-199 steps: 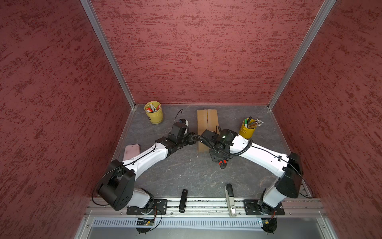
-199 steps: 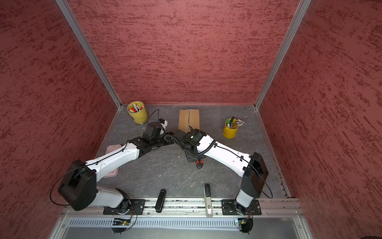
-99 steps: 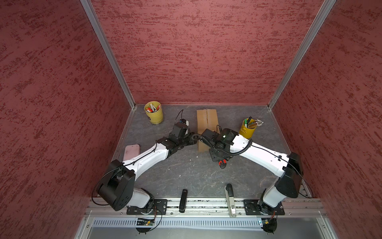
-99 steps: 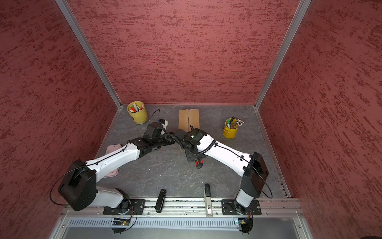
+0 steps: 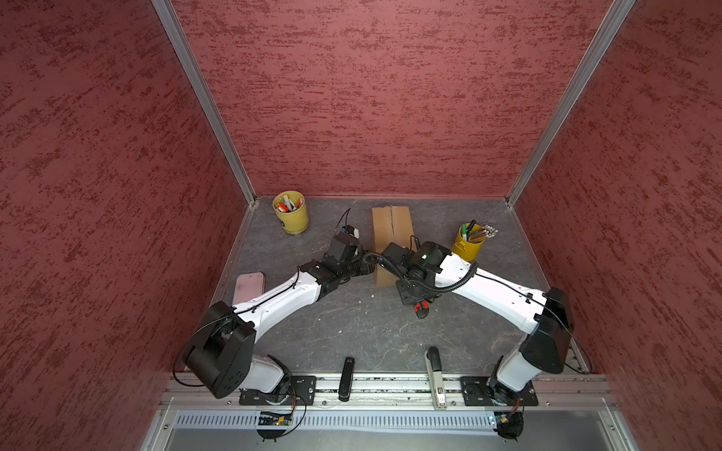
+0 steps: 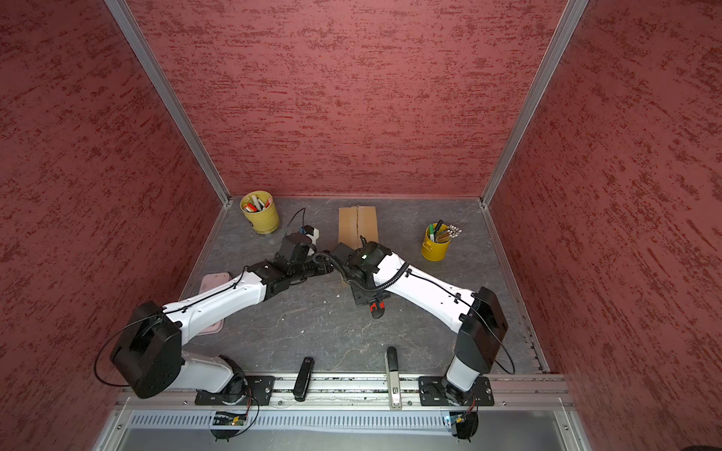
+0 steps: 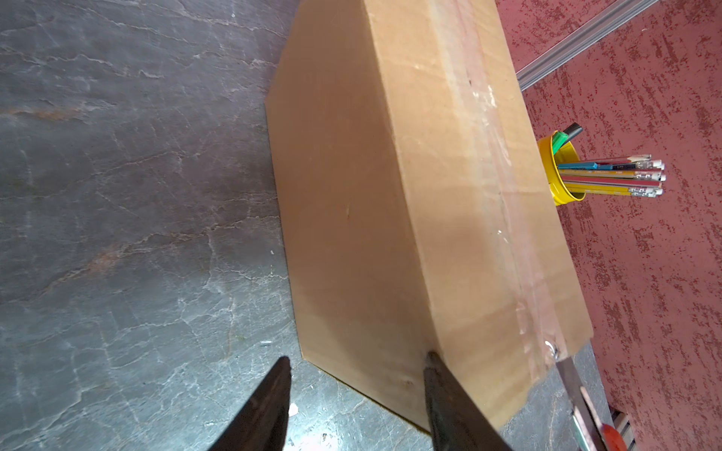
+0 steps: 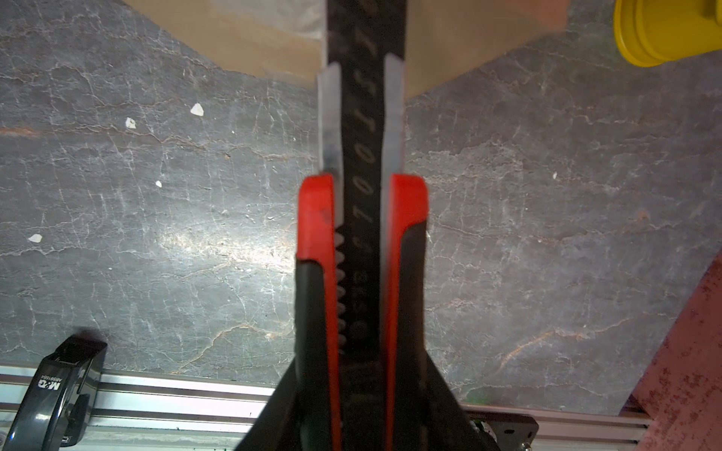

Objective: Unpack the express box

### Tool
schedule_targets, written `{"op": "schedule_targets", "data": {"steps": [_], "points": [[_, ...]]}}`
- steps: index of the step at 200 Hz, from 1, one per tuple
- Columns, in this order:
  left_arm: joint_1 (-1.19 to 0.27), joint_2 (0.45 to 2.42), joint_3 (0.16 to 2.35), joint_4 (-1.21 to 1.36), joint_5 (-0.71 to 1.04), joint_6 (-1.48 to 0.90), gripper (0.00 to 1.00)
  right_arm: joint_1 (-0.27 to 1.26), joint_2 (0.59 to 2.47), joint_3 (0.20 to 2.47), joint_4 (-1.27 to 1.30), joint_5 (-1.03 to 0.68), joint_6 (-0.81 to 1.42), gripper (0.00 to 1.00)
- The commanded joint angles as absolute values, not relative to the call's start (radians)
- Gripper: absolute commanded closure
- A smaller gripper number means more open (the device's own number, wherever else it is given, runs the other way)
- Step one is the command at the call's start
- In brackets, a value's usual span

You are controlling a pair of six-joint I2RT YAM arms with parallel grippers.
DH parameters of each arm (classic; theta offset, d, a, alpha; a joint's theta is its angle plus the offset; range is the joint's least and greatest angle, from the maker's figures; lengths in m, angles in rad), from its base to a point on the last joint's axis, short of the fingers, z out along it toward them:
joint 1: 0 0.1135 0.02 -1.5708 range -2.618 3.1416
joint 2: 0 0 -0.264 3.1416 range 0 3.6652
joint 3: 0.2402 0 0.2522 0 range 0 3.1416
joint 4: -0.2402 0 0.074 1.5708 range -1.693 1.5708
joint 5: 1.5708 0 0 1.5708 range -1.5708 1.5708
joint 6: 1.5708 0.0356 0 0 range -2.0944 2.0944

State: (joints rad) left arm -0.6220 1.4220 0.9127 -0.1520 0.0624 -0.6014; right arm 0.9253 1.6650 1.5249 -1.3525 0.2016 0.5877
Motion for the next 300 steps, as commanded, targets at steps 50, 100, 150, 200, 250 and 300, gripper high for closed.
{"op": "schedule_targets", "data": {"steps": [50,100,150,200,250,300], "points": [[-0.713,1.419,0.902,-0.095,0.168,-0.617,0.45,0.944,1.666,1.545,-1.192,0.129,0.512,1.0],[-0.723,1.411,0.884,-0.087,0.156,-0.629,0.45,0.943,1.652,1.544,-1.186,0.121,0.511,1.0],[-0.727,1.402,0.882,-0.09,0.138,-0.629,0.45,0.943,1.635,1.539,-1.194,0.121,0.517,1.0],[-0.658,1.396,0.881,-0.108,0.148,-0.603,0.44,0.942,1.594,1.514,-1.231,0.15,0.52,1.0],[-0.629,1.413,0.885,-0.124,0.148,-0.586,0.43,0.942,1.55,1.475,-1.199,0.163,0.525,1.0],[-0.629,1.443,0.891,-0.125,0.138,-0.581,0.42,0.937,1.495,1.421,-1.152,0.184,0.544,1.0]]}}
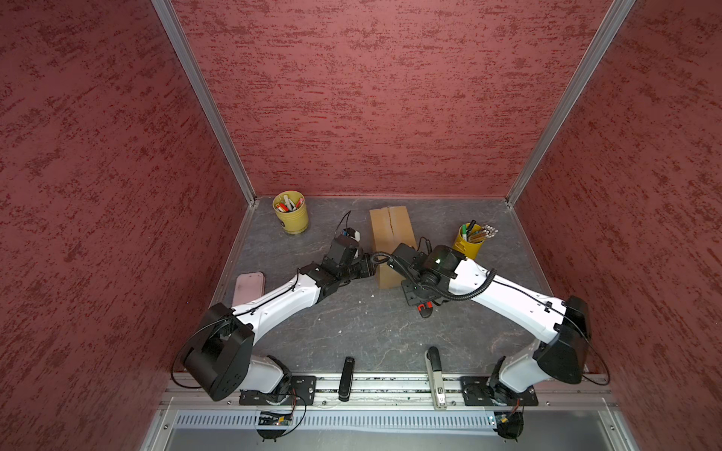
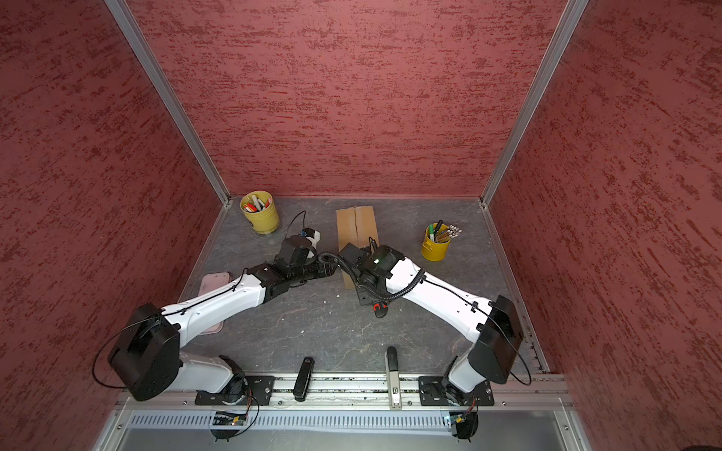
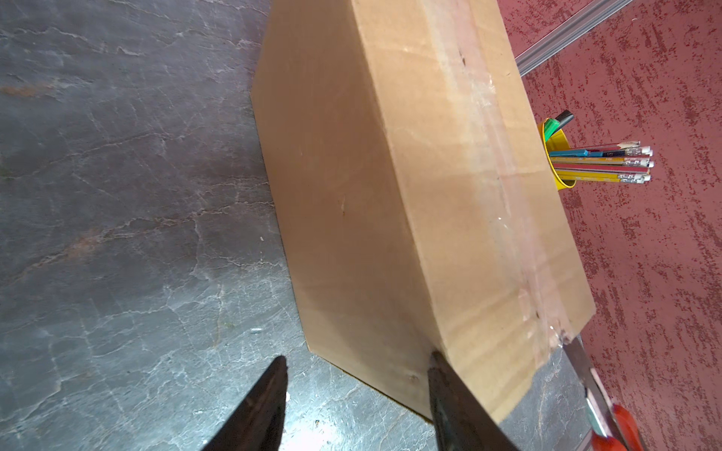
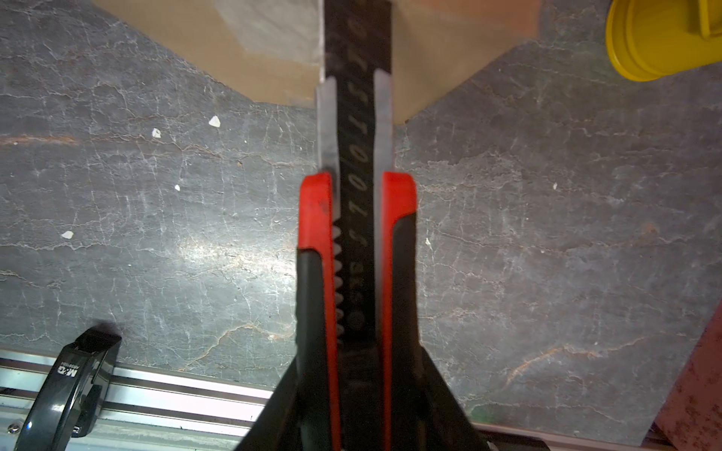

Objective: Unpack the express box

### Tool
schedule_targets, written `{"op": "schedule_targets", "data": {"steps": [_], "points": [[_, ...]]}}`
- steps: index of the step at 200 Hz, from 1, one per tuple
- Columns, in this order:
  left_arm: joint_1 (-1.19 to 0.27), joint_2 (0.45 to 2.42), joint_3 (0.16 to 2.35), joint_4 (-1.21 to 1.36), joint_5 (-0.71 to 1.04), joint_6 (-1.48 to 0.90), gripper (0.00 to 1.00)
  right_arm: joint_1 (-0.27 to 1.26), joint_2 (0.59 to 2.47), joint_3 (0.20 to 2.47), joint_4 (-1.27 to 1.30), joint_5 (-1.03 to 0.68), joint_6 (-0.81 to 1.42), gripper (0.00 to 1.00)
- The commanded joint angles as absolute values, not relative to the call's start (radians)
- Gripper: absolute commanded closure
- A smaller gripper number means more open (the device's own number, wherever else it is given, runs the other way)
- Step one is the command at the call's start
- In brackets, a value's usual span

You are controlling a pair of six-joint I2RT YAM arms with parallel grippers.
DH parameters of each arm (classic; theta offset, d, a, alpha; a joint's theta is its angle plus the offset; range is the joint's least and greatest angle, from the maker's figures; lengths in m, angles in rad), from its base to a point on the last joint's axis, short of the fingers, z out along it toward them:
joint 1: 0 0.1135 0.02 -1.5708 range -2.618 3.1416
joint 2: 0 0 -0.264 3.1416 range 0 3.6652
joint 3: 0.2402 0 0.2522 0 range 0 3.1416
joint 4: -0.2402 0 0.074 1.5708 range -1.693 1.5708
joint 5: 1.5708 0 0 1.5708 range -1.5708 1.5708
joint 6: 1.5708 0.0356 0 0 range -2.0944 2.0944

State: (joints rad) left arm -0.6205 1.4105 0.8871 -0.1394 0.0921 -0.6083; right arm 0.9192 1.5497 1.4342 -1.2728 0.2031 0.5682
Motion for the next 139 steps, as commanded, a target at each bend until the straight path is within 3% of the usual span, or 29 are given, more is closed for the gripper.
{"op": "schedule_targets", "data": {"steps": [1,78,139], "points": [[-0.629,1.443,0.891,-0.125,0.138,-0.581,0.42,0.937,1.494,1.42,-1.151,0.184,0.547,1.0],[-0.625,1.448,0.91,-0.156,0.118,-0.57,0.42,0.927,1.417,1.329,-1.049,0.188,0.568,1.0],[-0.588,1.433,0.948,-0.183,0.117,-0.539,0.39,0.923,1.434,1.313,-1.11,0.172,0.545,1.0]]}}
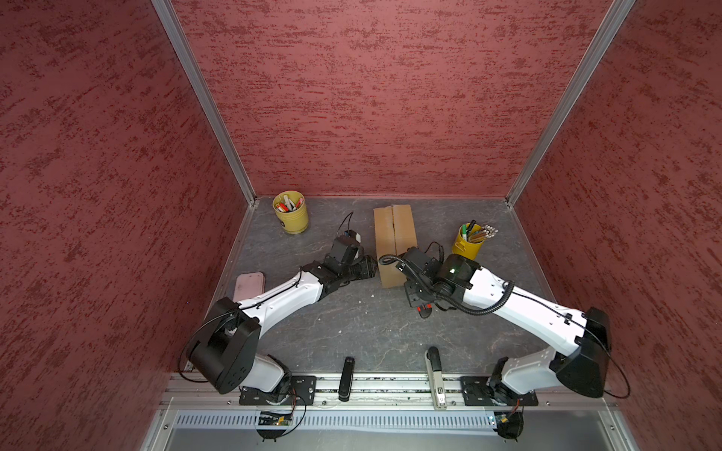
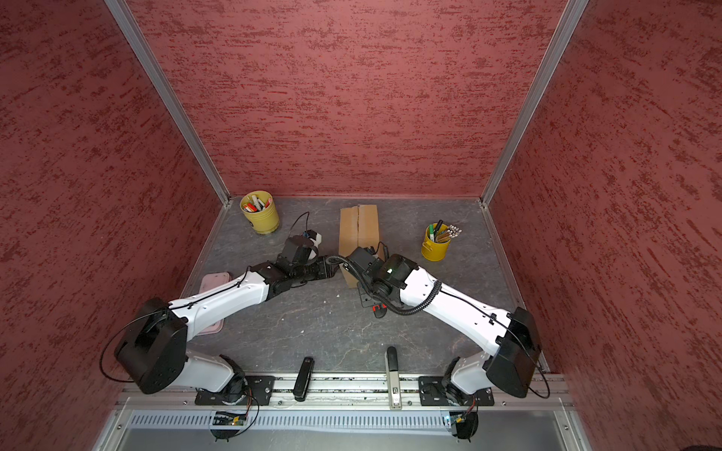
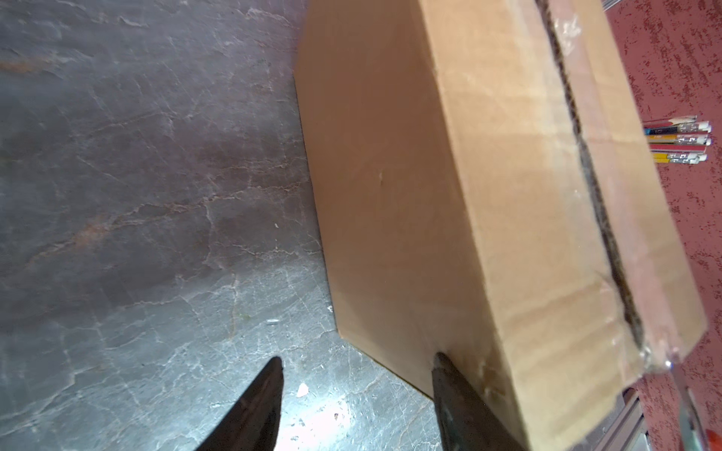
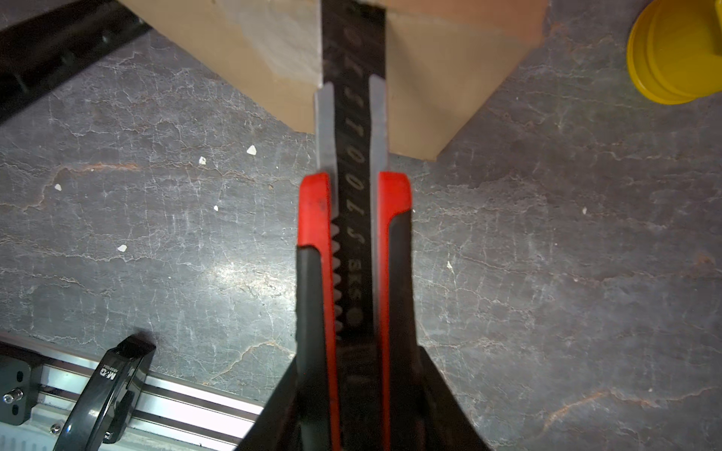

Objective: Unpack the express box

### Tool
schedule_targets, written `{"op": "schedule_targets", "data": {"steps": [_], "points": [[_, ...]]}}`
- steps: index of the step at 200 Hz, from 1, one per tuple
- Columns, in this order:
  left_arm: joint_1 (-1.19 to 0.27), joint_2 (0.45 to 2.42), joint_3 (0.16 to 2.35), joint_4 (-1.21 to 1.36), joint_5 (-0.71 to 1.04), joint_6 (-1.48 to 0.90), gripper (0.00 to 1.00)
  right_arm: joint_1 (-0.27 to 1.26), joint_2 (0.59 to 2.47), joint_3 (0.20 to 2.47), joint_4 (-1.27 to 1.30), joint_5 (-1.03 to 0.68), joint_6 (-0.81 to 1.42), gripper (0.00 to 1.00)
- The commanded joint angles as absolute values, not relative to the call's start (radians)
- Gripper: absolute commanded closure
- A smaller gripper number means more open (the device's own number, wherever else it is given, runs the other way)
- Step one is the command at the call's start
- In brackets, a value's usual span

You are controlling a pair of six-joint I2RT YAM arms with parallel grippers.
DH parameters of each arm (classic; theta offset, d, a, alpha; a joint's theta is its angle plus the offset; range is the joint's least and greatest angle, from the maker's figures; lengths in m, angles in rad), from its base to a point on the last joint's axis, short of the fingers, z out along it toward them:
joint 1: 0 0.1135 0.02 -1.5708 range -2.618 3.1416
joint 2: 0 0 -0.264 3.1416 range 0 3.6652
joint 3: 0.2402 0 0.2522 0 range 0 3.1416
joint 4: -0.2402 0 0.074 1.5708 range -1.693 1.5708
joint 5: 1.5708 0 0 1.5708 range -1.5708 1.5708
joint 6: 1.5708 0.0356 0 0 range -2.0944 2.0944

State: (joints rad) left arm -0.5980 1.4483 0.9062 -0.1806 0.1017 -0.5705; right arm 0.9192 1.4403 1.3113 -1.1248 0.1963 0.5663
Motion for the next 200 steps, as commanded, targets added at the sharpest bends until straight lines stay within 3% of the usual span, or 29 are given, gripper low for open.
{"op": "schedule_targets", "data": {"steps": [1,200], "points": [[-0.587,1.433,0.949,-0.183,0.118,-0.539,0.39,0.923,1.434,1.312,-1.111,0.172,0.544,1.0],[-0.573,1.491,0.973,-0.144,0.16,-0.525,0.38,0.922,1.54,1.435,-1.365,0.279,0.537,1.0]]}}
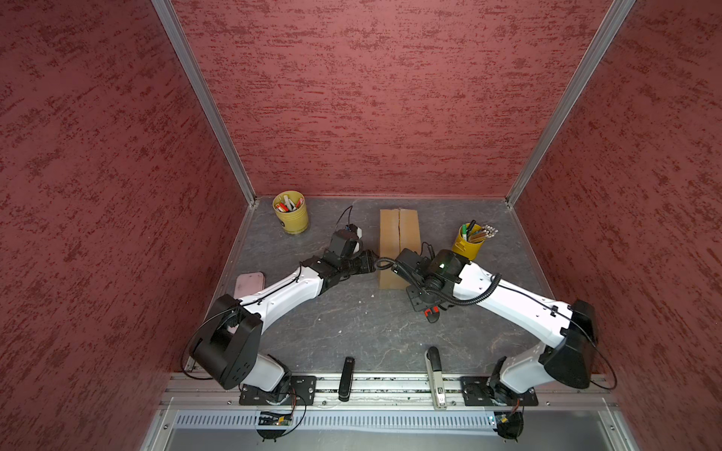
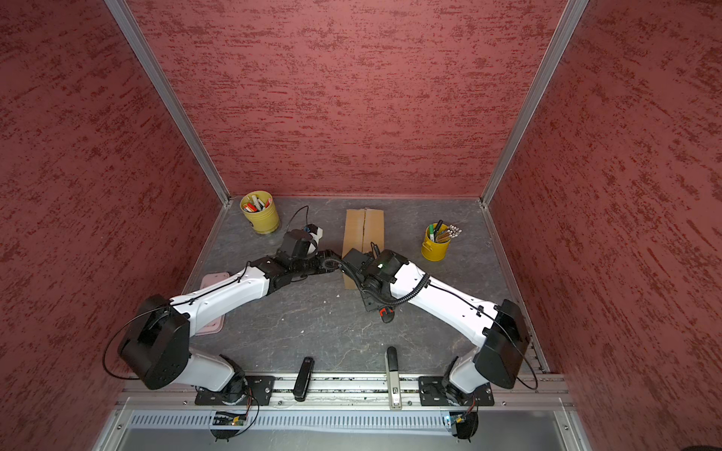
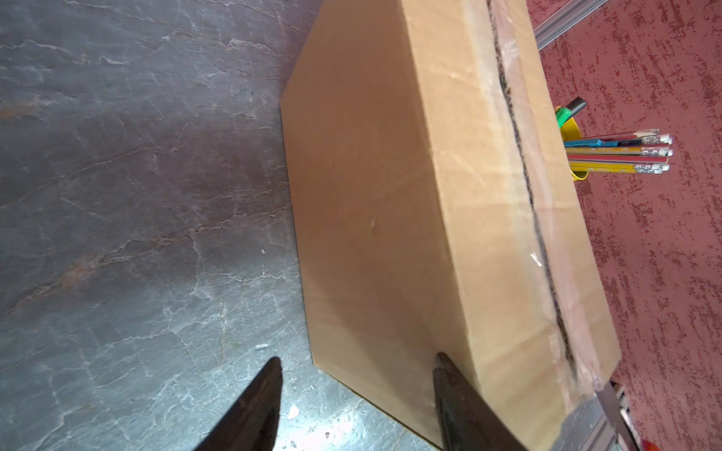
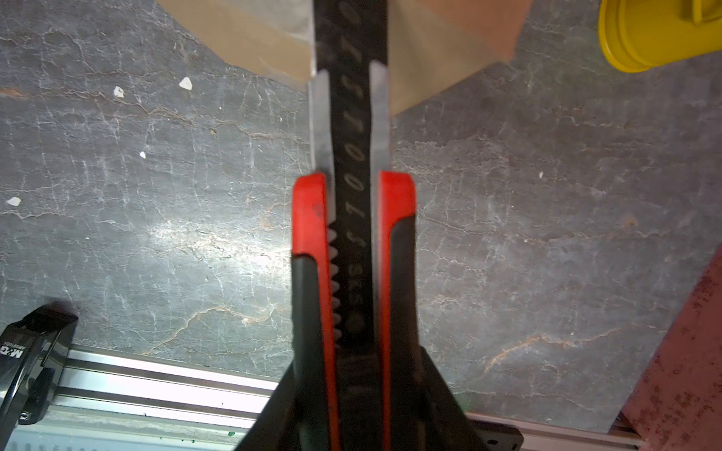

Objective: Unpack the express box
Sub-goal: 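Draw the knife along the box's taped seam with the right gripper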

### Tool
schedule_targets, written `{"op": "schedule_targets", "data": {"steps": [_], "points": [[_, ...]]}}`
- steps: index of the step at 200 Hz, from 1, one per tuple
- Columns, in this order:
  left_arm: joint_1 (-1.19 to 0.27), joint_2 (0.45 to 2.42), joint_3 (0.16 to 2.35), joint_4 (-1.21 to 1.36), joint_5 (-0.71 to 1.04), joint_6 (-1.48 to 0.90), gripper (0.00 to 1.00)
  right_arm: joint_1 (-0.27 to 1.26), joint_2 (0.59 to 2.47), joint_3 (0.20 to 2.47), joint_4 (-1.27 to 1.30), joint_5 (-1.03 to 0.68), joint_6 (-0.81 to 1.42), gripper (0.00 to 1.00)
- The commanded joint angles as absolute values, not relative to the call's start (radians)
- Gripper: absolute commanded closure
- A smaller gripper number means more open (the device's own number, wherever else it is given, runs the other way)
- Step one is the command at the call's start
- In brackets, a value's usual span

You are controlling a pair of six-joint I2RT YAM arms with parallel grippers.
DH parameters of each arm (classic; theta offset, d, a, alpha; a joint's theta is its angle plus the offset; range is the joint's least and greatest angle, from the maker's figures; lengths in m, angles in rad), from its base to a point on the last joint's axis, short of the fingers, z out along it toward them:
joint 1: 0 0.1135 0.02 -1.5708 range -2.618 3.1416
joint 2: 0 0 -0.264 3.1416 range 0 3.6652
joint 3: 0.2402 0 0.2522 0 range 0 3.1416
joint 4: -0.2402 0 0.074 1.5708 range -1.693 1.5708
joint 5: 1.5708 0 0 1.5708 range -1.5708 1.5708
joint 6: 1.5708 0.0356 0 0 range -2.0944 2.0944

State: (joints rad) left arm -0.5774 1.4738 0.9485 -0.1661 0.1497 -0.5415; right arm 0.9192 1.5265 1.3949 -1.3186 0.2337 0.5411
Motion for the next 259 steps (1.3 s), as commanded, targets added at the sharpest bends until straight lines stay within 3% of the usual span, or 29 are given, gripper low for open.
{"op": "schedule_targets", "data": {"steps": [1,259], "points": [[-0.573,1.491,0.973,-0.144,0.161,-0.525,0.38,0.922,1.54,1.435,-1.365,0.279,0.536,1.0],[-0.572,1.464,0.951,-0.12,0.17,-0.544,0.38,0.912,1.514,1.401,-1.418,0.345,0.629,1.0]]}}
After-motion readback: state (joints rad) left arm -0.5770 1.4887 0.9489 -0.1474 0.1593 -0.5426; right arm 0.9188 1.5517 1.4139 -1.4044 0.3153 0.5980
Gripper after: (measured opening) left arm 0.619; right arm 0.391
